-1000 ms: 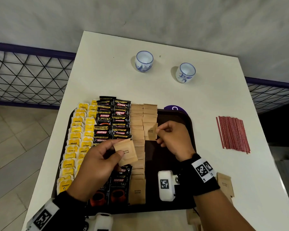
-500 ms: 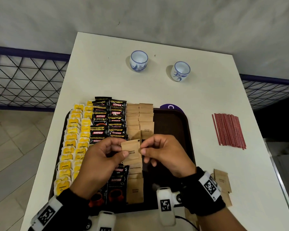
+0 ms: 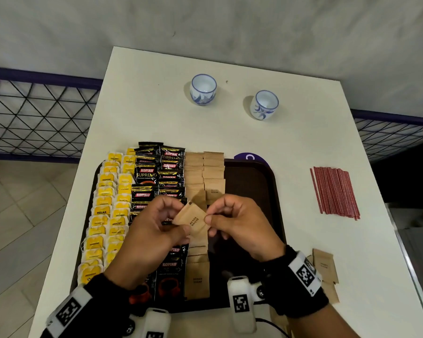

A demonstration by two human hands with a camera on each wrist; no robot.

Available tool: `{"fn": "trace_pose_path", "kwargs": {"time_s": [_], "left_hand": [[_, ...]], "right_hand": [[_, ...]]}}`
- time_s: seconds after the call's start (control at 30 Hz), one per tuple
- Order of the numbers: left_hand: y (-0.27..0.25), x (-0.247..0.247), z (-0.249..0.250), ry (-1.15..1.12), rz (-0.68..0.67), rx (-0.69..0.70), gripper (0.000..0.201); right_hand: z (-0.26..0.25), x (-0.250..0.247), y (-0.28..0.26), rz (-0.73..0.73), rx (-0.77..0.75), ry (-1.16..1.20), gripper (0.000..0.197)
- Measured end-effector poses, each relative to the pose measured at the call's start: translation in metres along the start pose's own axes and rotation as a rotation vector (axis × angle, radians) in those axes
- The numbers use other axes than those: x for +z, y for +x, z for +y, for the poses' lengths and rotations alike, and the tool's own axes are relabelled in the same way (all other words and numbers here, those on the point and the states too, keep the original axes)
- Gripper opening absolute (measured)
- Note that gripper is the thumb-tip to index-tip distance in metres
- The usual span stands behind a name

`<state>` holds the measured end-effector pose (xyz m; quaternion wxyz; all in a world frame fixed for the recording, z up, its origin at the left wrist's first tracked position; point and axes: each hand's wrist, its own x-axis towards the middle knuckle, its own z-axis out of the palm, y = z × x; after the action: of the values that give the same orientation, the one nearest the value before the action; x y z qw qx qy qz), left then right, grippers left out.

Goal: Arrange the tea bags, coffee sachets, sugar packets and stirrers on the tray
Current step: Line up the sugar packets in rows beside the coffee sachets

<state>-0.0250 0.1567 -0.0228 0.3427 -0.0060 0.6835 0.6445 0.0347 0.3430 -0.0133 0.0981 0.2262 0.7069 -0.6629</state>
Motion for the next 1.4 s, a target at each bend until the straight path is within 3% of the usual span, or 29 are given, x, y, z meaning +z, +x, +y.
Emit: {"fn": "trace_pose_path", "kwargs": {"time_s": [0.07, 0.17, 0.27, 0.37, 0.47, 0.63, 0.8, 1.0, 1.2, 1.4], "left_hand": [[-0.001, 0.001, 0.001, 0.091, -0.069, -0.003, 0.036], [-0.003, -0.001, 0.0, 0.216, -0.079, 0.063, 0.023], [-0.002, 0.0, 0.001, 0.235, -0.078, 0.072, 0.014], [-0.001, 0.0, 0.003, 0.088, -0.026, 0.033, 0.01], [-0.002, 0.001, 0.005, -0.096, 0.001, -0.055, 0.005], [-0.002, 0.006, 0.004, -0.061, -0.023, -0.074, 0.006], [-0.001, 0.006, 0.0, 0.041, -0.024, -0.055, 0.007], [-0.003, 0.006, -0.003, 0.104, 0.008, -0.036, 0.009], [-0.008, -0.002, -0.005, 0.105, 0.026, -0.034, 0.008], [-0.014, -0.009, -0.012, 0.151, -0.012, -0.008, 0.009]], "right_hand": [[-0.003, -0.004, 0.002, 0.029, -0.105, -0.16, 0.009], [-0.011, -0.006, 0.001, -0.04, -0.233, -0.375, 0.014], [-0.013, -0.001, 0.002, -0.055, -0.285, -0.403, 0.012], [-0.004, -0.002, 0.001, 0.034, -0.175, -0.125, 0.016], [0.007, -0.002, -0.005, 0.016, -0.027, 0.053, 0.016], [0.018, 0.003, -0.011, 0.027, 0.038, 0.253, 0.011], [0.015, 0.004, -0.012, 0.055, 0.026, 0.235, 0.015], [0.016, -0.003, -0.009, 0.11, 0.045, 0.068, 0.005], [0.02, -0.038, 0.013, 0.328, 0.119, -0.086, 0.016], [0.027, -0.037, 0.035, 0.329, 0.176, -0.249, 0.013]]}}
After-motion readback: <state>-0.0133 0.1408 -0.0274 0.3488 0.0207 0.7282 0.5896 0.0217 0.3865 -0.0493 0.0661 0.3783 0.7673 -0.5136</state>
